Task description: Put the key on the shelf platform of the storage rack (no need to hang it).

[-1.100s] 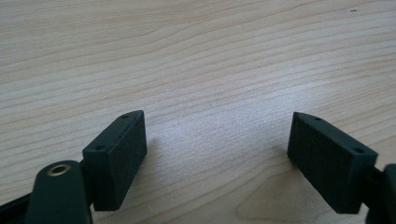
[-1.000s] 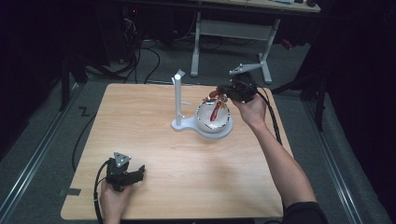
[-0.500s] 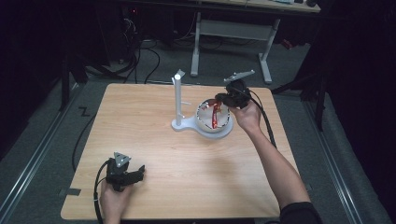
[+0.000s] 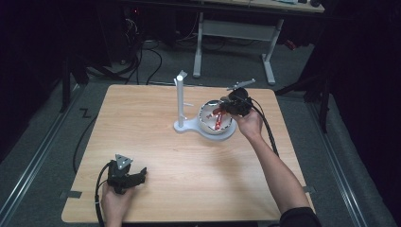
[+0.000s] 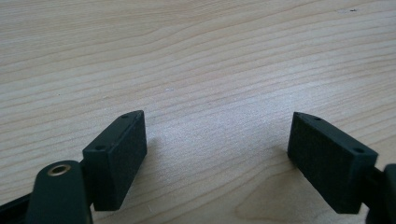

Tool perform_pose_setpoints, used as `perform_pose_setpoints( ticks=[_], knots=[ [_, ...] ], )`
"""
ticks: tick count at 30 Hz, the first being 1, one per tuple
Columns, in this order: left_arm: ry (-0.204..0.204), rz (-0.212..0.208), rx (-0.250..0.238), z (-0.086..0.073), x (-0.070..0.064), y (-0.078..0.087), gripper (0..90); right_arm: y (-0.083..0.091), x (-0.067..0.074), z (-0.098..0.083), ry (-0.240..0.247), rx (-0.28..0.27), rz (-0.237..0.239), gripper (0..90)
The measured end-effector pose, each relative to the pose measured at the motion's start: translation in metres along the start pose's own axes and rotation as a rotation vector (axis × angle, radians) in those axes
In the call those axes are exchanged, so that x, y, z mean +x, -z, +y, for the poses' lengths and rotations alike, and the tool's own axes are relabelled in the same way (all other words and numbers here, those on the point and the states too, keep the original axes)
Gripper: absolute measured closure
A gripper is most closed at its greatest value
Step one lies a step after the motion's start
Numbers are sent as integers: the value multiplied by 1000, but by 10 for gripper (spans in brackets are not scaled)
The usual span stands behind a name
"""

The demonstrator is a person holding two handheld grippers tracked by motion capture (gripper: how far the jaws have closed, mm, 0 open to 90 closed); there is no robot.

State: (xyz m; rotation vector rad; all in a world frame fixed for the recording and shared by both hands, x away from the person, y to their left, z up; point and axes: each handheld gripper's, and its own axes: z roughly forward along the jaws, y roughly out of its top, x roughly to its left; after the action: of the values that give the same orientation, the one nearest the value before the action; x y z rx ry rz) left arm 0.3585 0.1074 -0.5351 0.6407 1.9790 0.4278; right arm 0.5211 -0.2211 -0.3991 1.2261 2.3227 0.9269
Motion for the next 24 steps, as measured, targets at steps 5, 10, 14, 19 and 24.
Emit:
perform_pose_setpoints(
  ticks=[5, 10, 14, 19, 24],
  knots=[
    [-1, 0, -3, 0, 0, 0, 200, -3, -6, -9, -41, -10, 13, 828],
    [-13, -4, -3, 0, 1, 0, 200, 2, -7, -13, -43, -30, 10, 804],
    [-15, -5, -3, 0, 1, 0, 200, 9, -8, -17, -53, -58, 19, 774],
    [-19, -7, -3, 0, 1, 0, 199, 20, -12, -21, -67, -87, 19, 737],
    [-19, -7, -3, 0, 1, 0, 200, 32, -18, -26, -87, -119, 14, 675]
  ],
)
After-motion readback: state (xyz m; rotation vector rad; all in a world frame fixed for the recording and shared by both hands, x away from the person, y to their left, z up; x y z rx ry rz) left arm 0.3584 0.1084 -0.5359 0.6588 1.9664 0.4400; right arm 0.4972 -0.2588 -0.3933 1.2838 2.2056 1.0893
